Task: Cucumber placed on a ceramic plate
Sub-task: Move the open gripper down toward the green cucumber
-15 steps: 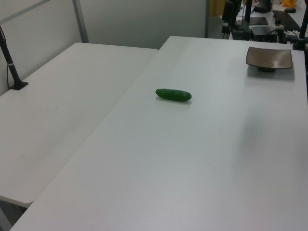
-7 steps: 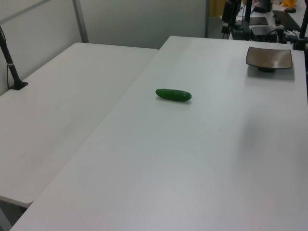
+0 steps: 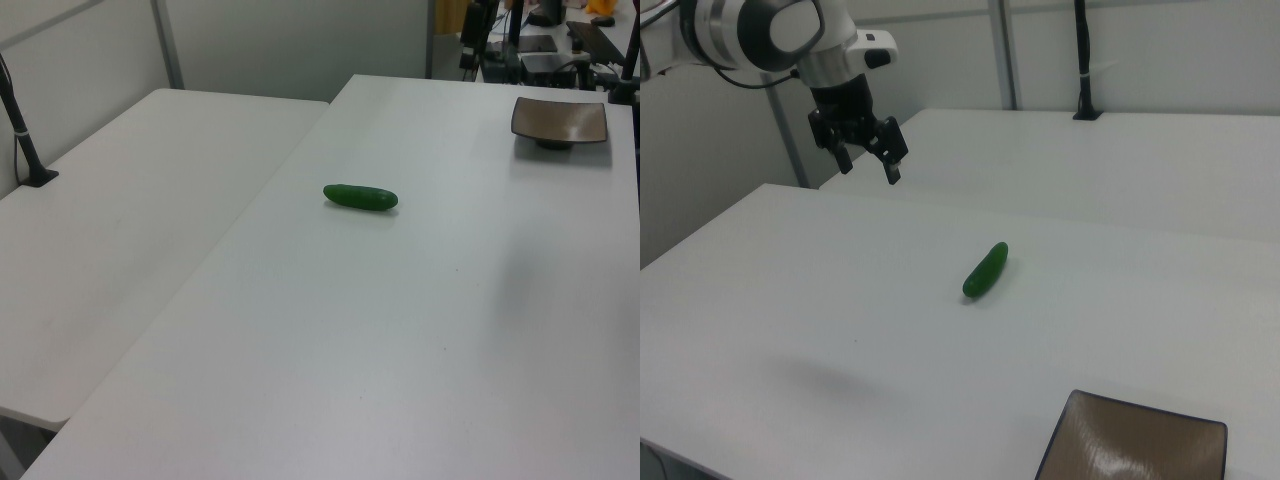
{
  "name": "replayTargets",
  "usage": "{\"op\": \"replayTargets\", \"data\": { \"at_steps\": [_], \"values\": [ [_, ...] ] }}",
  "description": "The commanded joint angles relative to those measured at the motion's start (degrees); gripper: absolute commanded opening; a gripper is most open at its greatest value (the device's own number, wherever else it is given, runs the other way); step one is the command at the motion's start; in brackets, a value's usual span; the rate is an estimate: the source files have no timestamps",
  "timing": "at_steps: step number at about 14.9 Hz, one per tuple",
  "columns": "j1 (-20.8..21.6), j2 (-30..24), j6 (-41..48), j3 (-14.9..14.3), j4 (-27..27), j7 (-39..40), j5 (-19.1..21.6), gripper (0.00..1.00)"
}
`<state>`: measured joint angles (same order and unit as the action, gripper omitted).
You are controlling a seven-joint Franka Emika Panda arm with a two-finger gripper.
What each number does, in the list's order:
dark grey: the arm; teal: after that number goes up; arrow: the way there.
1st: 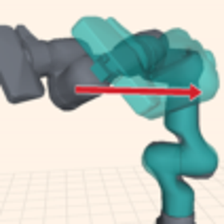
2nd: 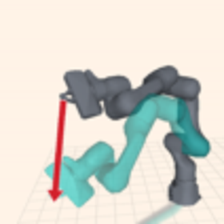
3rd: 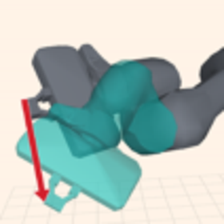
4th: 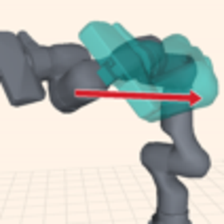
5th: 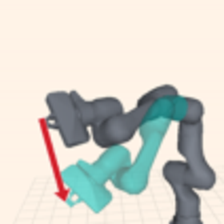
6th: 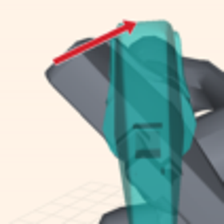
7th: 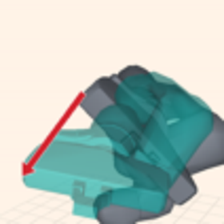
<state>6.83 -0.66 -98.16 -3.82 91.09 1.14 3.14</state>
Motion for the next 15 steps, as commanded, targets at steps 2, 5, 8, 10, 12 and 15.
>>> {"op": "replayTargets", "data": {
  "at_steps": [2, 5, 8, 10, 12, 15],
  "values": [
    [0.6, 8.6, -0.4, -0.6, -9.9, 0.9, -0.9, 1.0],
    [0.5, 12.8, -11.0, -0.7, -11.3, 0.8, -0.8, 1.0],
    [0.6, 18.0, -20.4, -0.7, -10.8, 0.8, -0.8, 1.0],
    [0.6, 22.4, -27.0, -0.7, -10.8, -0.2, -0.8, 1.0],
    [1.3, 26.7, -32.2, -0.7, -10.8, -2.5, -0.8, 1.0],
    [1.4, 31.1, -37.4, -0.7, -10.7, -2.7, -0.9, 1.0]
  ]
}}
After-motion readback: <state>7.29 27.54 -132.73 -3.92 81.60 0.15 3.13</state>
